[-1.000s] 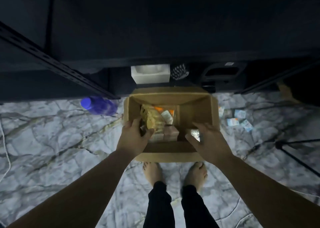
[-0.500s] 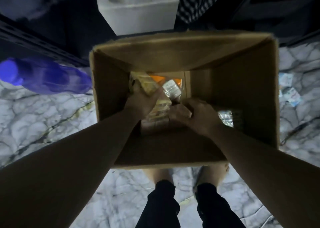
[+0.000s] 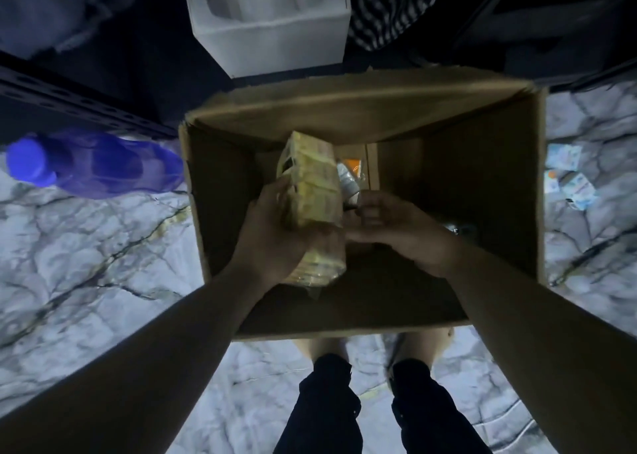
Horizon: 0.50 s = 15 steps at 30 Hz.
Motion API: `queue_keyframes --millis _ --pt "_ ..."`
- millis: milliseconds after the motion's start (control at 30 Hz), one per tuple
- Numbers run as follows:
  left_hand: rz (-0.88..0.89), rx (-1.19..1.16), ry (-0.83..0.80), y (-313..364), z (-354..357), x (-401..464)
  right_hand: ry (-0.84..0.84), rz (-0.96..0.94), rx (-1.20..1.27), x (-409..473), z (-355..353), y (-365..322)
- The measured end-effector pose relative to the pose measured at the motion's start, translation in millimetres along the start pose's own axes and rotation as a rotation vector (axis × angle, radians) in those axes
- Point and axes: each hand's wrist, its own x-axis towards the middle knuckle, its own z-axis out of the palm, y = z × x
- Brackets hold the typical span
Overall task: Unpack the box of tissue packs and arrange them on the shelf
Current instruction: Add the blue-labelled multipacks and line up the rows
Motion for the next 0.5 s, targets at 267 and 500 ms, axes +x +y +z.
queue_keyframes --millis 267,500 --pt "-0.009 -0.203 -0.354 22.3 27.8 -28.4 0.252 0.025 0.392 -33.9 10.4 -17.2" --pt "0.135 0.731 -0.215 -38.8 35.7 26.3 0.485 -0.067 0.215 -41.6 -12.6 -4.0"
